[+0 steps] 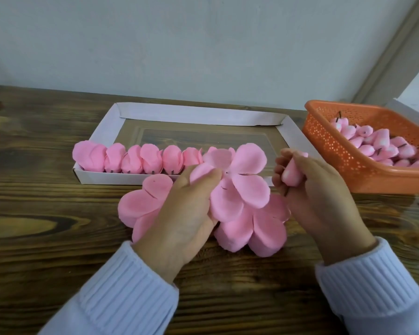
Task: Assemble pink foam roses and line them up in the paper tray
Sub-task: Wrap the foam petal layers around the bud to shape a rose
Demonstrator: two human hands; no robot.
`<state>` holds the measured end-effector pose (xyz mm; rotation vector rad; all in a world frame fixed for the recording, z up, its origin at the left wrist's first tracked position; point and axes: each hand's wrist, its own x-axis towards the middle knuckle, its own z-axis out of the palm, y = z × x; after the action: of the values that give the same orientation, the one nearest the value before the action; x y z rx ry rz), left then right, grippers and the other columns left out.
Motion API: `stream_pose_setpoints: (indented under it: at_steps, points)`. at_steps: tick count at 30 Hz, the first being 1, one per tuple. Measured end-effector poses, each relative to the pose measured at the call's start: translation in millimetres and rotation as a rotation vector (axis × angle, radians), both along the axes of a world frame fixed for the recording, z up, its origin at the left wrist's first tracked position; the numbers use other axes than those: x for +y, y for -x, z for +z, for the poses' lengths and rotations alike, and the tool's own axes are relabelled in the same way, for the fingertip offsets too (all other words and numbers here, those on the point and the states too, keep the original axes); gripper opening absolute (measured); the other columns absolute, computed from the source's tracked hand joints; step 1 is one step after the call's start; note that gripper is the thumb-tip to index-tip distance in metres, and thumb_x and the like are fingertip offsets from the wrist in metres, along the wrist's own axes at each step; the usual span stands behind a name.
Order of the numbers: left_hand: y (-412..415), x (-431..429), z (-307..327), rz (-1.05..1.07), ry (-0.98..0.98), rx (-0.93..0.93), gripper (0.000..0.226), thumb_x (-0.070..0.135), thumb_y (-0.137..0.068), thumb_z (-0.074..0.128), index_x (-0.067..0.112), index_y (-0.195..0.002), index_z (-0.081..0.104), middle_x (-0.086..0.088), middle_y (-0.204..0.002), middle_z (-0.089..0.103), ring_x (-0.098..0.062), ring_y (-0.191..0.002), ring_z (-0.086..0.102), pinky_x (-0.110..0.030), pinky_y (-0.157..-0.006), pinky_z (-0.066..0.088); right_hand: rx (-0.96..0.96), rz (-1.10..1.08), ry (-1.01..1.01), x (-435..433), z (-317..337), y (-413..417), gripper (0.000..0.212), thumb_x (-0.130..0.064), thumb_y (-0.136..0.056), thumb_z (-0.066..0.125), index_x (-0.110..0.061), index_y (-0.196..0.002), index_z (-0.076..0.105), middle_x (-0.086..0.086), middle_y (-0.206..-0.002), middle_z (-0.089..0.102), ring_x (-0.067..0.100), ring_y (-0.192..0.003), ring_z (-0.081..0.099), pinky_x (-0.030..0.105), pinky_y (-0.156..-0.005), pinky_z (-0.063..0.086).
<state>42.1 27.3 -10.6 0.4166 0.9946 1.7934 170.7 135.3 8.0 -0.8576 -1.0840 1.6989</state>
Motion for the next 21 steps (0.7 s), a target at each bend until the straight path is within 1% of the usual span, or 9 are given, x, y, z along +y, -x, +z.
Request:
stream_pose_setpoints:
  at_steps: [2, 4, 6, 8, 10, 13, 16, 19, 21]
  points:
    - [1, 0, 1, 0.004, 0.002, 0.0, 0.013, 0.003, -0.098, 0.046, 0.001, -0.103, 0.059, -0.007, -0.082, 0.064, -0.011, -0.071, 0.065, -0.024, -0.062, 0.055, 0.042, -0.008, 0.025, 1, 2, 0, 0.025, -0.016, -0.103, 0.042, -0.008, -0.094, 0.065, 0.008, -0.085, 0.055, 0.012, -0.061, 0.053, 0.021, -0.049, 0.045]
    - [1, -1, 2, 0.008, 0.032, 0.017, 0.02, 0.002, -0.099, 0.044, -0.004, -0.112, 0.057, -0.013, -0.092, 0.062, -0.017, -0.082, 0.063, -0.029, -0.071, 0.055, 0.03, -0.023, -0.006, 1, 6, -1, 0.022, -0.022, -0.102, 0.046, -0.013, -0.097, 0.065, 0.007, -0.081, 0.055, 0.009, -0.053, 0.047, 0.019, -0.042, 0.037]
    - [0, -1, 2, 0.001, 0.05, 0.027, 0.027, 0.001, -0.098, 0.043, -0.005, -0.122, 0.057, -0.018, -0.101, 0.064, -0.022, -0.091, 0.063, -0.033, -0.079, 0.054, 0.03, -0.011, -0.001, 2, 13, -1, 0.014, -0.021, -0.1, 0.048, -0.013, -0.102, 0.06, 0.006, -0.077, 0.055, 0.01, -0.054, 0.045, 0.018, -0.043, 0.034]
    - [1, -2, 2, -0.012, 0.051, 0.014, 0.03, 0.001, -0.098, 0.042, -0.003, -0.122, 0.059, -0.025, -0.112, 0.066, -0.026, -0.098, 0.064, -0.038, -0.088, 0.054, 0.038, 0.049, 0.046, 3, 20, -1, 0.014, -0.008, -0.096, 0.045, -0.01, -0.107, 0.055, 0.008, -0.08, 0.057, 0.012, -0.062, 0.05, 0.019, -0.048, 0.038]
    - [1, -1, 1, -0.032, 0.051, -0.012, 0.03, 0.0, -0.098, 0.04, -0.006, -0.121, 0.059, -0.029, -0.117, 0.062, -0.032, -0.102, 0.061, -0.044, -0.094, 0.049, 0.023, 0.16, 0.028, -1, 27, 0, 0.03, 0.011, -0.086, 0.043, -0.005, -0.11, 0.055, 0.01, -0.086, 0.061, 0.015, -0.075, 0.061, 0.02, -0.058, 0.048]
    - [2, 1, -1, -0.047, 0.032, -0.029, 0.027, 0.0, -0.094, 0.045, -0.016, -0.112, 0.058, -0.02, -0.102, 0.057, -0.032, -0.093, 0.055, -0.045, -0.086, 0.046, 0.064, 0.353, -0.168, -17, 32, 1, 0.043, 0.008, -0.072, 0.062, -0.003, -0.113, 0.058, 0.01, -0.092, 0.07, 0.018, -0.09, 0.07, 0.024, -0.077, 0.056]
    - [2, 0, 2, -0.075, 0.005, -0.045, 0.022, 0.017, -0.076, 0.06, 0.005, -0.083, 0.078, -0.014, -0.087, 0.07, -0.02, -0.08, 0.068, -0.029, -0.072, 0.056, -0.206, 0.287, -0.54, -35, 26, 10, 0.028, -0.002, -0.084, 0.068, -0.013, -0.109, 0.064, -0.003, -0.101, 0.074, 0.01, -0.096, 0.07, 0.02, -0.078, 0.055]
    - [1, -2, 6, -0.121, -0.027, -0.205, 0.03, 0.017, -0.081, 0.057, 0.003, -0.1, 0.075, -0.018, -0.111, 0.071, -0.02, -0.099, 0.069, -0.03, -0.088, 0.055, -0.299, 0.162, -0.692, -42, 10, 19, 0.024, -0.005, -0.083, 0.071, -0.007, -0.106, 0.064, -0.002, -0.097, 0.074, 0.006, -0.092, 0.07, 0.02, -0.077, 0.055]
    - [2, -2, 7, -0.139, -0.037, -0.292, 0.032, 0.015, -0.088, 0.053, -0.001, -0.106, 0.073, -0.019, -0.106, 0.072, -0.021, -0.095, 0.071, -0.03, -0.085, 0.057, -0.333, 0.111, -0.763, -42, 4, 23, 0.027, -0.011, -0.08, 0.074, -0.008, -0.104, 0.062, -0.004, -0.098, 0.072, 0.007, -0.093, 0.069, 0.023, -0.08, 0.055]
